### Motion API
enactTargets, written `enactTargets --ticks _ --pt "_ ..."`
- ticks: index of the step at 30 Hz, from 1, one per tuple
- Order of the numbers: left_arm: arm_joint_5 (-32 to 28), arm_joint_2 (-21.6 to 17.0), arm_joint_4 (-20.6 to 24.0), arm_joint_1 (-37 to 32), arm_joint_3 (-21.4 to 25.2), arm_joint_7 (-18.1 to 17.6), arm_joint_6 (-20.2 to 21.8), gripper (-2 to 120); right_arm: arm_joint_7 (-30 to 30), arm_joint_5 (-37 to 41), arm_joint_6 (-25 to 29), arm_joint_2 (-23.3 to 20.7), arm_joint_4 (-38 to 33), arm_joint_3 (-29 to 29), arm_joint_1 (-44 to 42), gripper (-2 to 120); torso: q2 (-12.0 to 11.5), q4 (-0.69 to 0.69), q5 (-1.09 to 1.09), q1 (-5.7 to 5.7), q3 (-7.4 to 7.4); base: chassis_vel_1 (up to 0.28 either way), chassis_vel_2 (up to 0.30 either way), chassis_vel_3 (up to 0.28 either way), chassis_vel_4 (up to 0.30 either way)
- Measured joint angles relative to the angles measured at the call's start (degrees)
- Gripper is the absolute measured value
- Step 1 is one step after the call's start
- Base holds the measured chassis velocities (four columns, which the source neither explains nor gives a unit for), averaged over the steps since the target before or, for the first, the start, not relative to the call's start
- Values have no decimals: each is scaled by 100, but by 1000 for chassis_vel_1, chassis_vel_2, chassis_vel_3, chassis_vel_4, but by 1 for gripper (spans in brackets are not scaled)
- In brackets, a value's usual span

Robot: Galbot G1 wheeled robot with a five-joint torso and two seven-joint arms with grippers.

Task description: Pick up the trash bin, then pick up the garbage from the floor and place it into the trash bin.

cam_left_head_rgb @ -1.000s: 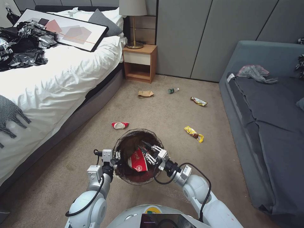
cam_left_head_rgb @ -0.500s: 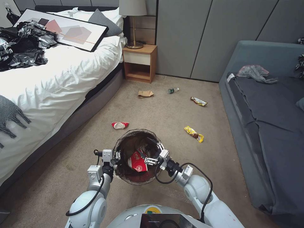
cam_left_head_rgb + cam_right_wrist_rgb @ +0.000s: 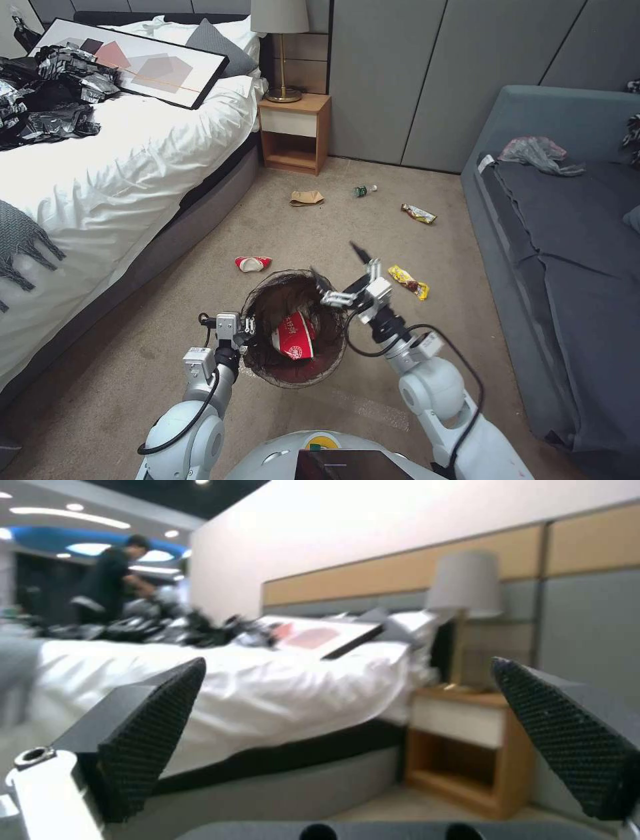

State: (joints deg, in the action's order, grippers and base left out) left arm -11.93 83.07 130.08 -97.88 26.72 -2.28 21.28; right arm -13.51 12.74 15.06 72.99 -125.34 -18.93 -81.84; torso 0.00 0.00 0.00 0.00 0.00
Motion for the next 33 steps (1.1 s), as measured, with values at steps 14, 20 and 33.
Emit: enactTargets --ticks 14,20,33 --pt "-68 -16 -76 32 93 34 -151 2 1178 -791 271 548 118 -1264 -793 100 0 -1 1 0 0 0 0 0 0" --pt "-85 -30 -77 41 112 21 -151 2 1715 -958 546 890 846 -1502 -991 99 0 0 1 0 0 0 0 0 0" --pt "-68 -22 -123 55 109 4 -151 2 1588 -773 1063 1088 1655 -1597 -1071 97 0 0 0 0 0 0 0 0 0"
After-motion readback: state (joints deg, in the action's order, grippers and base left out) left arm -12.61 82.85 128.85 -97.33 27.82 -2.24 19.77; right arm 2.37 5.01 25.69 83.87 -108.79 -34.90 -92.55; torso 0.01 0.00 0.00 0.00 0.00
